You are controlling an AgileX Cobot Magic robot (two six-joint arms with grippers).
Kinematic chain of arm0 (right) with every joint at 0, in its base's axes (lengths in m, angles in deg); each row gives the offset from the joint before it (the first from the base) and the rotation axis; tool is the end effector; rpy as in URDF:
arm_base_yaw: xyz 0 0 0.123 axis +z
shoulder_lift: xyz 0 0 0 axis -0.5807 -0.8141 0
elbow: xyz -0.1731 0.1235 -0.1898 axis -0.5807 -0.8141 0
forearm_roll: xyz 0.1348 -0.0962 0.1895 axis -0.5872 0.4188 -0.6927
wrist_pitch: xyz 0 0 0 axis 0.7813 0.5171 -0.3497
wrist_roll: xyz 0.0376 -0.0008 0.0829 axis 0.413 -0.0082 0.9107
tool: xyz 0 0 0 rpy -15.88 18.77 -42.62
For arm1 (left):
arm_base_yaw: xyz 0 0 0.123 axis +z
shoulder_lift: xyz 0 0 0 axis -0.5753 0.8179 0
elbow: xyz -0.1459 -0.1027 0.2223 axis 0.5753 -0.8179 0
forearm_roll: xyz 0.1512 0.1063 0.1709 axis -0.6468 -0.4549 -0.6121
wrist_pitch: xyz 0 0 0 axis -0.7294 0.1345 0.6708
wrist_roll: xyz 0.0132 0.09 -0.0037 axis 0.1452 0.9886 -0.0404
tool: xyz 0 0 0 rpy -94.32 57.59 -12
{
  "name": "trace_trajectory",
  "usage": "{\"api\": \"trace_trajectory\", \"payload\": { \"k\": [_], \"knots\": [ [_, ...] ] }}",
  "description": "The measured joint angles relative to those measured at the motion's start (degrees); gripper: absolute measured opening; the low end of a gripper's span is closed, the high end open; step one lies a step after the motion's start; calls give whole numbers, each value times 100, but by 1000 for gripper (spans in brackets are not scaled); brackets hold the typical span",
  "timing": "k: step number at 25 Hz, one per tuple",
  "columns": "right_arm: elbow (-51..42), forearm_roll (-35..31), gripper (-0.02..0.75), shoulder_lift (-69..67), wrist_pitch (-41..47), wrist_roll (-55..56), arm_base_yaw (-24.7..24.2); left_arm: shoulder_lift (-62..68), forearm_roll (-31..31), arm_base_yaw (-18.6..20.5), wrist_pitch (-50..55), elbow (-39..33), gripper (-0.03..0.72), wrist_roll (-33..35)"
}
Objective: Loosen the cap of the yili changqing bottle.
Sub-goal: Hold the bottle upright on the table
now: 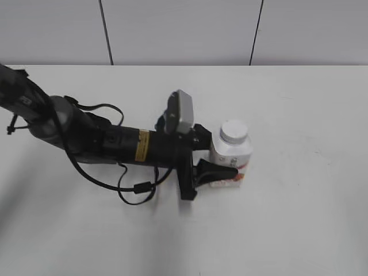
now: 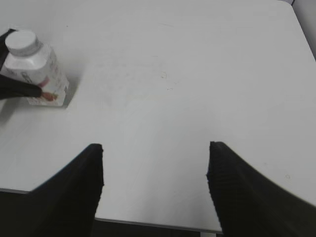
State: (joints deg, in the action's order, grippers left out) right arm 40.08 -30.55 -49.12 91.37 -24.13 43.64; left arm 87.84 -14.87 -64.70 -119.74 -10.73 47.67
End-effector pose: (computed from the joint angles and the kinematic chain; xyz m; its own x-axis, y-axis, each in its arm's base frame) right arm -0.0091 0.0009 0.2782 -0.4480 -0.1421 -0.8827 -0.1978 0.9786 -0.0572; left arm 0.3093 -0.2631 0.0743 0.0451 0.2970 -0.9538 0.9989 -0.0246 0.0396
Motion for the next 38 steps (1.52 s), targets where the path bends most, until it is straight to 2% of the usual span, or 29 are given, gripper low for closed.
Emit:
{"api": "trace_trajectory", "payload": {
  "k": [6, 10, 14, 34, 38],
  "knots": [
    [0, 0, 526, 0, 0, 0, 0, -133, -256, 824, -276, 0, 419, -105],
    [0, 0, 526, 0, 0, 0, 0, -128, -496, 1197, -287, 0, 419, -112],
    [0, 0, 526, 0, 0, 0, 0, -13, -653, 1413, -315, 0, 418, -119],
    [0, 0, 526, 0, 0, 0, 0, 317, -672, 1471, -488, 11, 418, -121],
    [0, 0, 526, 0, 0, 0, 0, 327, -878, 1471, -601, 38, 417, -121]
  ]
}}
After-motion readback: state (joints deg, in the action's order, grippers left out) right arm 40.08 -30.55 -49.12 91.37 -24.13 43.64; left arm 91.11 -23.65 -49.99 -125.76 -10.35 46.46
